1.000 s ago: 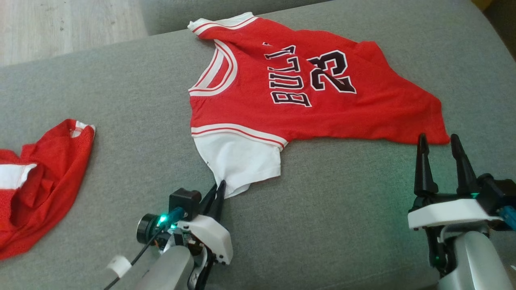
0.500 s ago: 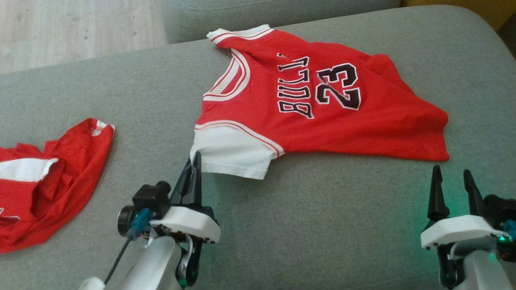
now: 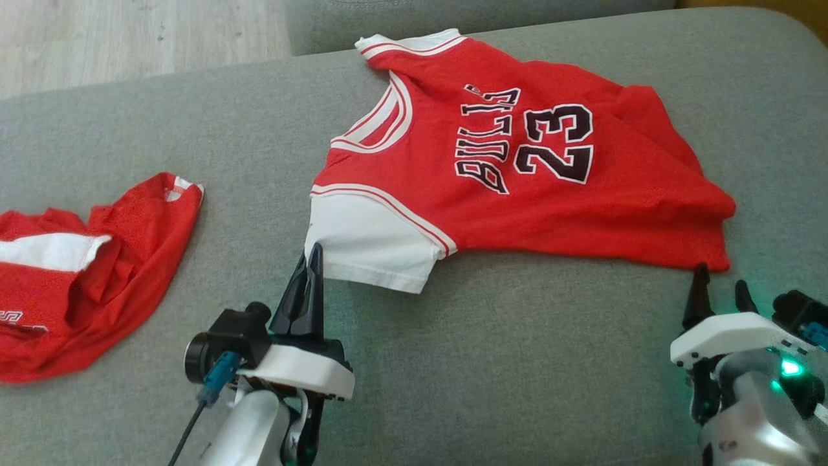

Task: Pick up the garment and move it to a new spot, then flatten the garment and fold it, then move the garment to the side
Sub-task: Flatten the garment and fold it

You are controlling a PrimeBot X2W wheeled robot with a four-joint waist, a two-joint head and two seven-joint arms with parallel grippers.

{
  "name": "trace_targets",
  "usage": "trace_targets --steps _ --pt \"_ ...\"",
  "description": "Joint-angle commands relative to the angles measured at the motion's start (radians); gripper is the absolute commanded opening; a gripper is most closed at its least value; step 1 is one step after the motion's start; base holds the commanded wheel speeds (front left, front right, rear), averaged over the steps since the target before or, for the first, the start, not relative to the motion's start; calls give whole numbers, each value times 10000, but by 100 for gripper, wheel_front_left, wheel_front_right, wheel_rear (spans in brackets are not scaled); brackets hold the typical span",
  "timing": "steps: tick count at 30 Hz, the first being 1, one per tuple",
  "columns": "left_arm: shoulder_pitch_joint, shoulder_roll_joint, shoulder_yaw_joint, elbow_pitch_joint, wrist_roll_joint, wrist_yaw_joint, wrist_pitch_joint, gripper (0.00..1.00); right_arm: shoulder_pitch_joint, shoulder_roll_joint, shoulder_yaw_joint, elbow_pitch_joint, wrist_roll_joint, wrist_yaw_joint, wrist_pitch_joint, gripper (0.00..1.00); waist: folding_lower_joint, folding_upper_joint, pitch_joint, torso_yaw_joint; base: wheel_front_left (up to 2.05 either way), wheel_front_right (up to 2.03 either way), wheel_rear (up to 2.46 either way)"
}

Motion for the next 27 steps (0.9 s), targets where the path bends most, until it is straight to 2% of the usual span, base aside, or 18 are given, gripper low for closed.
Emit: trace_targets --steps 1,9,19,20,21,22,23,27 --pt "-161 61 351 -335 93 -40 -122 0 -387 -53 115 -25 -191 67 -155 100 0 0 28 30 0 0 0" --pt "-101 17 467 -485 256 -185 -123 0 -1119 -53 -736 939 -1242 67 -202 100 0 0 199 116 0 0 0" --pt "-109 -19 575 -456 355 -313 -123 0 -1350 -53 -684 1315 -1634 67 -205 100 0 0 297 188 0 0 0" --pt "-127 -21 592 -446 360 -320 -123 0 -1351 -53 -625 1275 -1694 67 -205 83 0 0 298 194 0 0 0" --pt "-143 -24 613 -439 363 -326 -123 0 -1349 -53 -598 1242 -1714 67 -205 47 0 0 294 197 0 0 0" --pt "-155 -26 637 -437 364 -328 -123 0 -1349 -53 -576 1227 -1720 67 -205 18 0 0 285 198 0 0 0" --pt "-160 -29 664 -439 364 -326 -123 0 -1353 -53 -550 1189 -1728 67 -205 0 0 0 273 196 0 0 0" --pt "-133 -36 816 -450 357 -326 -124 0 -1272 -53 -468 769 -1926 67 -205 0 0 0 159 173 0 0 0"
